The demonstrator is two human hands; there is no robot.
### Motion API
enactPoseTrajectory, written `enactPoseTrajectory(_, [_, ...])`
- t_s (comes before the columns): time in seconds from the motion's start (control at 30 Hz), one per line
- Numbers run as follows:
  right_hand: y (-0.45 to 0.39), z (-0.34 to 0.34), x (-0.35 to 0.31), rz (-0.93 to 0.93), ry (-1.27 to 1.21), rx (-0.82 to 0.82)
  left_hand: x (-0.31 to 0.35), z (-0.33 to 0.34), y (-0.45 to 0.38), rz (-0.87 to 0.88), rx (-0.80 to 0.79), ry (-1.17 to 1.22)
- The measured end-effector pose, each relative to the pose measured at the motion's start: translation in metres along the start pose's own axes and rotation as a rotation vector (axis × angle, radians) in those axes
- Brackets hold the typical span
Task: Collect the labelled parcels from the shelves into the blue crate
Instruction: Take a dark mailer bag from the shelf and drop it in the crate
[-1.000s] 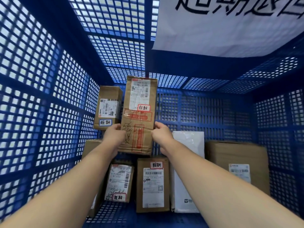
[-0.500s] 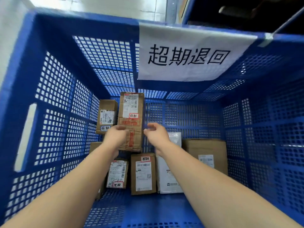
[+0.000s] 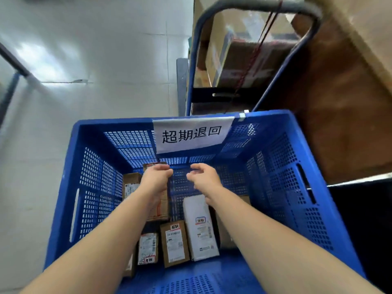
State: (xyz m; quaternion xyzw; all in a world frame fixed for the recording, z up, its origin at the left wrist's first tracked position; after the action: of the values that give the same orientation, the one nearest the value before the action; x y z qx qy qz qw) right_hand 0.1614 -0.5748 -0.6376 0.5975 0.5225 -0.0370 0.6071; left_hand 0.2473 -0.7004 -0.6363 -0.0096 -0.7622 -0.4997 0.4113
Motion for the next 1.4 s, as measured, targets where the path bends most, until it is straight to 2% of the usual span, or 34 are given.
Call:
enactPoseTrajectory(0.43, [0.15, -0.138, -0.09, -0.113, -0.237, 0.28, 0.12, 0.063, 0.159, 0.207, -0.245, -0.122])
enactPoseTrajectory(0.8, [0.28, -0.242, -0.095, -0.146, -0.395, 0.535, 0.177, 0.128, 0.302, 0.385, -0.486, -0.226])
enactPoseTrajectory(1.1, [0.386, -0.318, -0.064, -0.17, -0.496, 0.751, 0.179, 0.196, 0.419, 0.492, -0.697, -0.308])
enactPoseTrajectory(1.4, [0.499, -0.405, 0.001, -0.187, -0.591, 0.943, 0.135, 0.286, 0.538, 0.526, -0.919, -0.394])
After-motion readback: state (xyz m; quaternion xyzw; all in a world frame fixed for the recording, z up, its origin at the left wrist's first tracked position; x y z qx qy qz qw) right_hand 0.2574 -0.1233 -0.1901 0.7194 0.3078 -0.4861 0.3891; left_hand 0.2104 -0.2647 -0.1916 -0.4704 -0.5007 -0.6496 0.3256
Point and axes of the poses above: each hand's wrist, its own y-axis away from the middle knuckle, its own z-axis out of the palm, x = y × z, the point moved 7 cm from there along -y, towards the middle knuckle
